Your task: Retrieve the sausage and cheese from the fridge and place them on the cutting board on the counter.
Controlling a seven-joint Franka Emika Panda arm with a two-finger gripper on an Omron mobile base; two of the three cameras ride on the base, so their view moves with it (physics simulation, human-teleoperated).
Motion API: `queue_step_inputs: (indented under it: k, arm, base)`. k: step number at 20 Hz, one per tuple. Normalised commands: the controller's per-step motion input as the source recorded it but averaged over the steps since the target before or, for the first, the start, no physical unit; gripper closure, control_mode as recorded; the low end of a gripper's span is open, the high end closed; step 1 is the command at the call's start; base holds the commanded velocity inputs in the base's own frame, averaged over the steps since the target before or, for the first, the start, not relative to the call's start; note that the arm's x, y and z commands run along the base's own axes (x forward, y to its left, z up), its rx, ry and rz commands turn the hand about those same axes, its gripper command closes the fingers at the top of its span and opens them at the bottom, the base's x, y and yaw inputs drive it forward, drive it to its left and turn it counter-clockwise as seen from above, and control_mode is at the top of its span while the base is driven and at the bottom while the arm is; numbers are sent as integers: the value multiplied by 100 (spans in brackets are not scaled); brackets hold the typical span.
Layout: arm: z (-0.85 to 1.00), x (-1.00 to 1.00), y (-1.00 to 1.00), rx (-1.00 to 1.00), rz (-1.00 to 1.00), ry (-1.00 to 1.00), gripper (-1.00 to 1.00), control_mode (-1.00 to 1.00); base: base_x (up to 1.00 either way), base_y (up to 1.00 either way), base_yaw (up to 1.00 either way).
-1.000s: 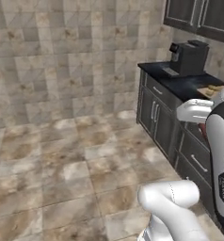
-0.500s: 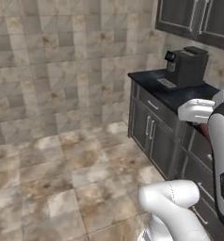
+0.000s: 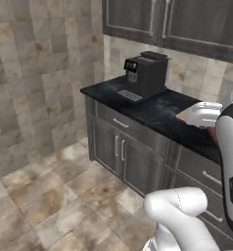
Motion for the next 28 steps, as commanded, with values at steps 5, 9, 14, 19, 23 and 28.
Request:
queue_step_inputs:
  k: [5,9,14,19,23,28]
  arm:
    - [0,0,0,0,0,0,100,100]
    - [0,0,0,0,0,0,100,100]
    - [0,0,0,0,0,0,100,100]
    - [0,0,0,0,0,0,100,100]
    - [0,0,0,0,0,0,100,100]
    - [0,0,0,0,0,0,100,100]
  base:
    - [57,44,-77]
    - [59,62,-75]
    - [43,62,-75]
    - [22,90,-64]
    - [12,100,-43]
    - [38,79,-13]
